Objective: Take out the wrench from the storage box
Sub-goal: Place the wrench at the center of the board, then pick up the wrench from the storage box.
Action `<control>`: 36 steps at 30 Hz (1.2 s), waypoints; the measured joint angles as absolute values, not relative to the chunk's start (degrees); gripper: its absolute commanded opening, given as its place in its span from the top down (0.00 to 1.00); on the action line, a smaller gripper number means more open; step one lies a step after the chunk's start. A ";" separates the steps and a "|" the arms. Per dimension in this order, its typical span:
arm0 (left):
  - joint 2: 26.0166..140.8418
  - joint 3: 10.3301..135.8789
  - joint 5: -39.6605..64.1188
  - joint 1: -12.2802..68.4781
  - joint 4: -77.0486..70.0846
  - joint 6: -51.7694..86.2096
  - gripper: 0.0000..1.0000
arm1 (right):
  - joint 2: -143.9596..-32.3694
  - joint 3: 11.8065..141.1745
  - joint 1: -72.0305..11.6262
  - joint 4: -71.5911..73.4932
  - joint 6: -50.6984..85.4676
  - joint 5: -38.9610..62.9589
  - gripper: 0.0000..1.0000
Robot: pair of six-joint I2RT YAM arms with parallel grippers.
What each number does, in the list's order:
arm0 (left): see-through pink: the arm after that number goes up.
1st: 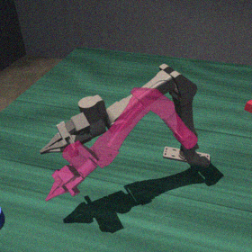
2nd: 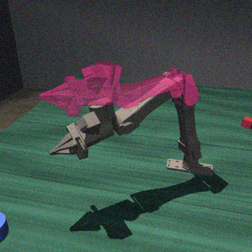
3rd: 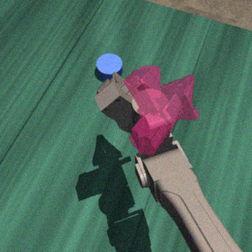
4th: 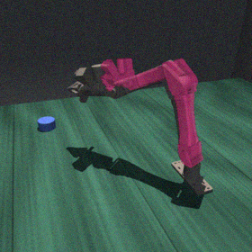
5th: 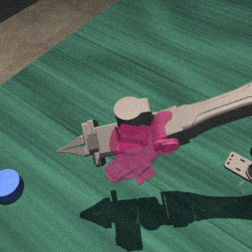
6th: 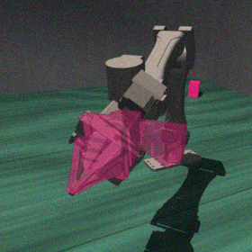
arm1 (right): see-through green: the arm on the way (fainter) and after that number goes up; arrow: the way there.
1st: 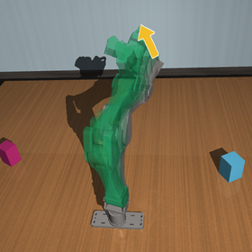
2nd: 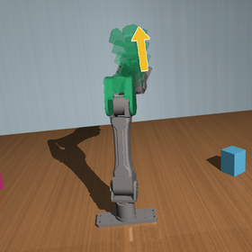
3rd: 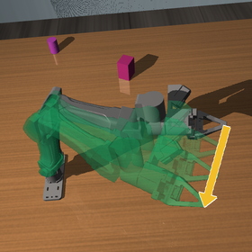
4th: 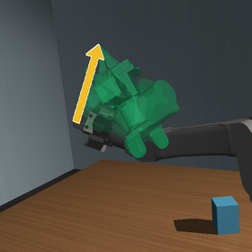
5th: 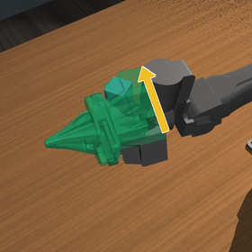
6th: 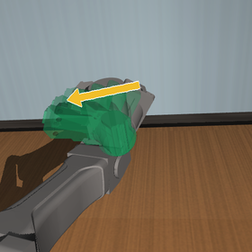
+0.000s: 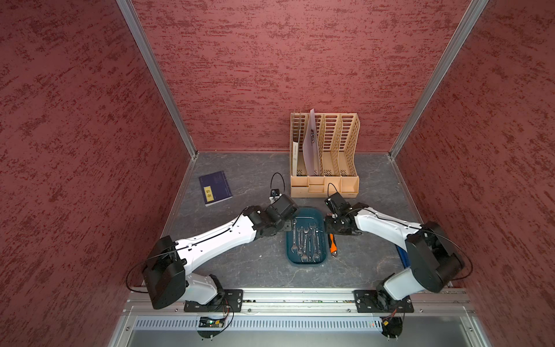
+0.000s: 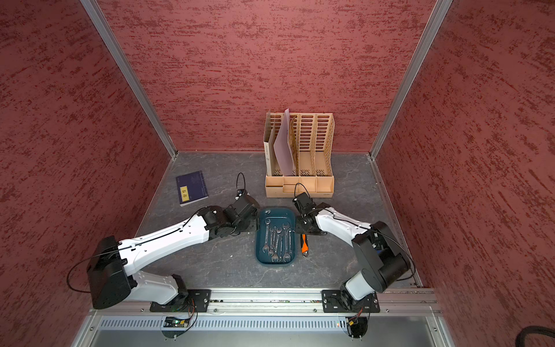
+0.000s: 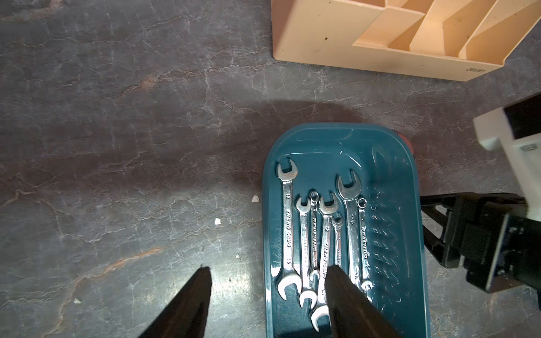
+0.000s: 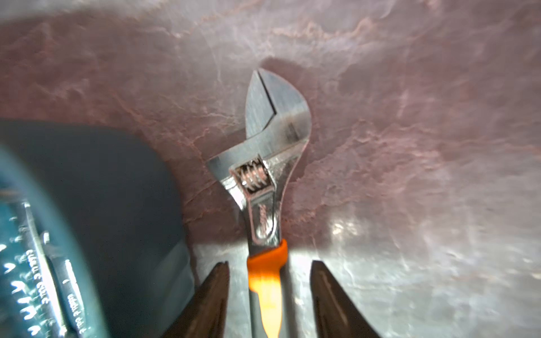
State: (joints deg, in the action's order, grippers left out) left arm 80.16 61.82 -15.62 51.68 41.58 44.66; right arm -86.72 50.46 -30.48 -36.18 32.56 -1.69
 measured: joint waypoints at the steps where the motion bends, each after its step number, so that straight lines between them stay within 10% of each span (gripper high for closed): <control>1: 80.16 62.02 -15.64 51.68 41.80 44.56 0.34 | -85.65 50.81 -30.39 -36.86 32.51 -1.69 0.39; 19: 87.22 76.86 -12.99 55.02 48.07 40.42 0.35 | -65.30 56.77 -30.22 -46.19 30.22 -2.22 0.29; 36: 108.60 86.02 -8.01 58.35 53.21 40.56 0.72 | -62.89 52.31 -30.17 -46.06 30.15 -3.46 0.27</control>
State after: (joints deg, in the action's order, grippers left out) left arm 108.60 86.02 -8.01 58.35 53.21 40.56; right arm -62.89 52.31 -30.17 -46.06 30.15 -3.46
